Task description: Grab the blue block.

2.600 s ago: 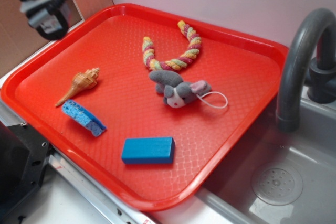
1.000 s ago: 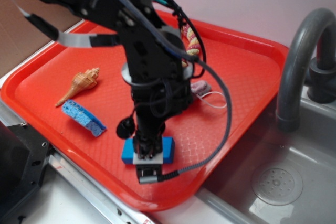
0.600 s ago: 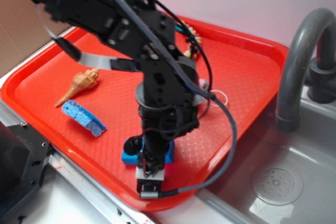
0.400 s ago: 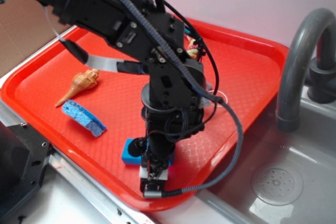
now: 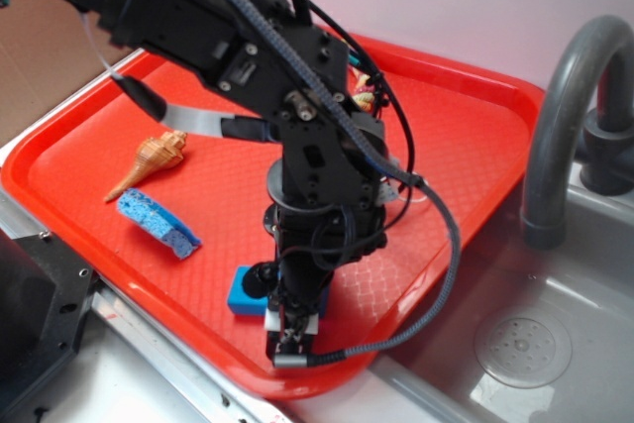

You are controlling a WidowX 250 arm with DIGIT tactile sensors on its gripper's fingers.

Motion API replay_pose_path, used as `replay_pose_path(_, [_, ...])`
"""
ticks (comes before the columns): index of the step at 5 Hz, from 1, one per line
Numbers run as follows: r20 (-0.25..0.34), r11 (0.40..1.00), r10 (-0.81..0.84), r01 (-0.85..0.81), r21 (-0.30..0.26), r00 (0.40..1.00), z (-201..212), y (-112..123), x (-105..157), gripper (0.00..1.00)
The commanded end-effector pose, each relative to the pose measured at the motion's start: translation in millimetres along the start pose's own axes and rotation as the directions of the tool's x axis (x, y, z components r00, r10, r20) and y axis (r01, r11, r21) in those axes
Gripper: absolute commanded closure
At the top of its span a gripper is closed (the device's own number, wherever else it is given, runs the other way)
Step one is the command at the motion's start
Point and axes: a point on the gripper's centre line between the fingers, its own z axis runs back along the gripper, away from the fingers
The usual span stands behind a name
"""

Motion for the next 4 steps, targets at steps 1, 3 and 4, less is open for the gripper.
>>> replay_pose_path(1, [0.109,0.971,0.232,-0.237,0.028,0.966,69,29,-31,1.0])
replay_pose_path(3, [0.295,0.83,0.557,-0.528,-0.177,0.776,149,64,-85,1.0])
replay_pose_path(4, [0.342,0.734,0.679,-0.598,-0.321,0.65,171,73,-116,1.0])
